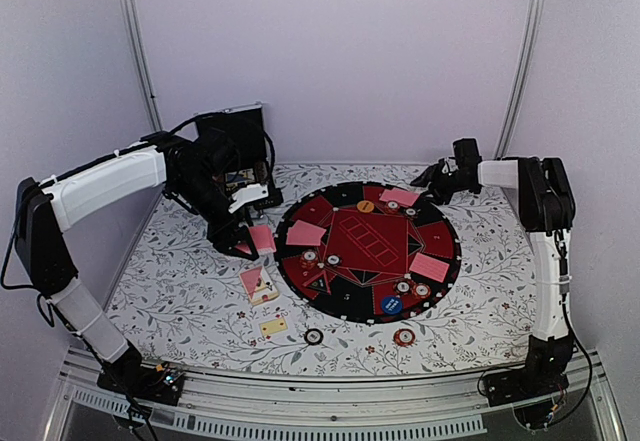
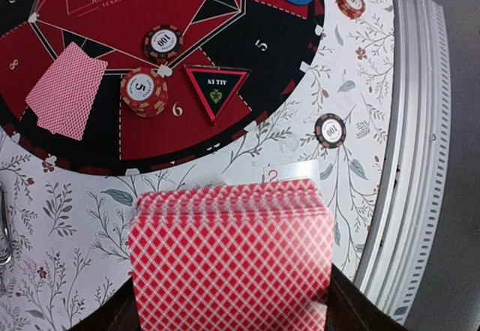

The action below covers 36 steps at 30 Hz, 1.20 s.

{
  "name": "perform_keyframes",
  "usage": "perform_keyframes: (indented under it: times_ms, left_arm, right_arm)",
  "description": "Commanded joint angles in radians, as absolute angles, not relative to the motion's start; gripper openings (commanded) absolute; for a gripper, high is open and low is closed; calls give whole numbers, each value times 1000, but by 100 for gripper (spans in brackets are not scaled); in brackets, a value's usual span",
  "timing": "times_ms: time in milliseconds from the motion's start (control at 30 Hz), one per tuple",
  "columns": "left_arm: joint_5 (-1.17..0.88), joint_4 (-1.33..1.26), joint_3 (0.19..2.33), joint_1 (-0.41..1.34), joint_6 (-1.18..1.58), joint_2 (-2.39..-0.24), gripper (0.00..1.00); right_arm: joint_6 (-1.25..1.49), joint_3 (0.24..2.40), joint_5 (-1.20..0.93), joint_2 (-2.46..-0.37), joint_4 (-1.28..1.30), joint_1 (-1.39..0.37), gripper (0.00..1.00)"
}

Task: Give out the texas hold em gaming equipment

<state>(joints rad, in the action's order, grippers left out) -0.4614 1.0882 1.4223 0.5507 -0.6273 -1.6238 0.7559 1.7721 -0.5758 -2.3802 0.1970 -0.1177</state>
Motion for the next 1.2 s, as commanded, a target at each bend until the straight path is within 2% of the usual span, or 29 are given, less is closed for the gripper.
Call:
perform_keyframes:
  times_ms: [0, 200, 300, 433, 567, 833, 1167]
  left_arm:
    - [-481, 1092, 1442, 558, -624, -1619, 0]
    - [-480, 1088, 1439, 558, -623, -1614, 0]
    - [-480, 1084, 1442, 559, -619, -1612, 0]
    - [-479, 1083, 1445, 560, -616, -1606, 0]
    - [-476, 1083, 1446, 560, -615, -1600, 0]
    - [-483, 1084, 1459, 561, -605, -1600, 0]
    - [-482, 1089, 1474, 566, -601, -1604, 0]
  right_arm:
    - [691, 1748, -458, -2227, 301, -124, 59]
    - [667, 1582, -375, -2022, 291, -185, 79]
    - [676, 1486, -409, -1921, 243, -258, 86]
    - [749, 1353, -527, -1782, 122, -389, 89]
    - [838, 1273, -643, -1737, 14, -546, 91]
    - [977, 1266, -760, -1831, -175, -768, 92]
    - [1036, 1440, -830, -2040, -251, -879, 92]
